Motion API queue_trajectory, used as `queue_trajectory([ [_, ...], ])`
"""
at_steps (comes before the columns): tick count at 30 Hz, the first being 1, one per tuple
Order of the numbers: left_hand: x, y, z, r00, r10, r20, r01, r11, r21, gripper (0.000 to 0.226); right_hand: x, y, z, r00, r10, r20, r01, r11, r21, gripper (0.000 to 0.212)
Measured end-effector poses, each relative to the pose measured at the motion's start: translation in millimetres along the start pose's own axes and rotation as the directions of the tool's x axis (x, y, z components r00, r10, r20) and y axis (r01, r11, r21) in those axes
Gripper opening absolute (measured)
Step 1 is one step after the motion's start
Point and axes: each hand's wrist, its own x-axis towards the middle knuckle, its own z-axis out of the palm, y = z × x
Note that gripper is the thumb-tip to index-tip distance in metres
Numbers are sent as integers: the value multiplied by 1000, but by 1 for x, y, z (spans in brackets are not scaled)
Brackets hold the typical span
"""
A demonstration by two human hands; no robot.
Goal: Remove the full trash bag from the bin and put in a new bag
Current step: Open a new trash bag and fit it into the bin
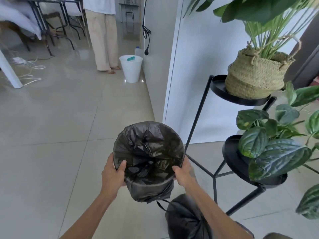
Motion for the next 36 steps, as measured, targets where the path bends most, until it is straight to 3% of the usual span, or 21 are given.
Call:
queue_trajectory([
  [8, 63, -11, 74, 995, -53, 79, 53, 999, -1, 40, 73, 21, -19, 995, 32, -91, -31, 999, 10, 50],
  [16, 96, -26, 96, 991, -40, 126, 31, 997, 73, 34, 99, 45, -5, 988, 99, -120, -84, 989, 123, 49],
  [22, 108, -19, 101, 993, 2, 117, -22, 986, 167, 20, 88, 38, -12, 983, 168, -69, -144, 954, 261, 29],
  [25, 113, -21, 94, 993, 1, 120, -41, 942, 333, 48, 80, 36, -19, 989, 144, -36, -130, 959, 251, 44],
  [28, 116, -19, 89, 995, -62, 73, 12, 835, 549, 95, 75, 41, -24, 991, 130, -40, -123, 982, 145, 85],
  [30, 109, -12, 85, 998, -48, 49, 7, 788, 615, 101, 67, 42, -29, 993, 107, -50, -103, 992, 73, 97],
  [36, 45, 14, 81, 990, 60, 129, -128, 772, 622, 51, 8, 51, -60, 998, 60, -26, -64, 981, -184, 67],
])
